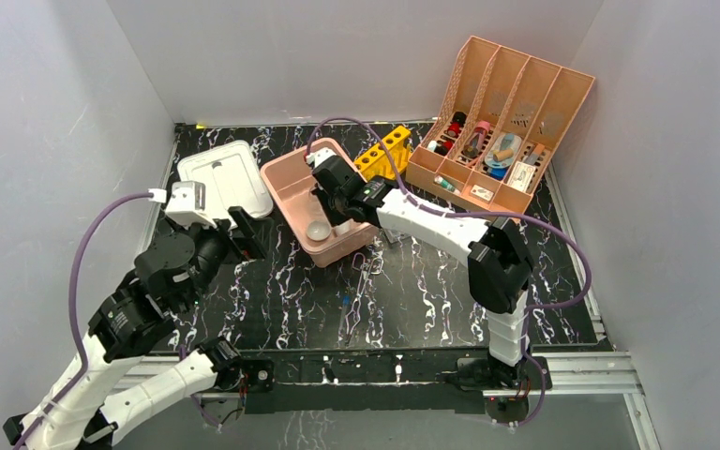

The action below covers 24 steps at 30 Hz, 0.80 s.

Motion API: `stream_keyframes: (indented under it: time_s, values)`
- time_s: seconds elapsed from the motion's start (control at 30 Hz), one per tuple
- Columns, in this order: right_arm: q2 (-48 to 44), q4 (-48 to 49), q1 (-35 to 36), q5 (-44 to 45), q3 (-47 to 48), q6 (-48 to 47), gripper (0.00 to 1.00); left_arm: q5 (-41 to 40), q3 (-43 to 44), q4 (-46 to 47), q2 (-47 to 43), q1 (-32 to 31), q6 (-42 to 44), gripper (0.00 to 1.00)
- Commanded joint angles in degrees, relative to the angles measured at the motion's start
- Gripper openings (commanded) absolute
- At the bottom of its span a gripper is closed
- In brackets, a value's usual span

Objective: Organize the chemistry lab equipment

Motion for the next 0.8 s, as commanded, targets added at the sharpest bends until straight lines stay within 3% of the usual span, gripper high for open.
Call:
stream_keyframes:
  time_s: [0.0,0.03,0.07,0.17,0.5,0.77]
  values:
    - [-3.13,7.16,0.69,0.43,-2.39,-6.28,0.00,-1.11,-1.04,0.97,1.30,-0.08,1.06,0.98]
    - [-3.53,9.51,1.05,1.31,-3.88,-9.55,0.10,-1.03,-1.24,1.13,1.39,-0.08,1.07,0.98]
    - [-3.99,13.14,1.69,2.30,-5.31,-13.44,0.00,-1.01,-1.30,1.16,1.44,-0.08,1.06,0.98]
    - [-5.17,18.23,2.38,6.27,-7.87,-21.56,0.00,-1.30,-1.61,0.66,1.21,-0.08,0.85,0.98]
    - [2.80,17.51,2.05,0.24,3.65,-25.49,0.00,-1.89,-2.28,0.04,1.73,-0.05,0.32,0.98]
    - [11.68,15.32,1.42,-5.16,6.98,-26.58,0.01,-3.65,-1.39,-2.50,0.93,-0.03,0.87,0.98]
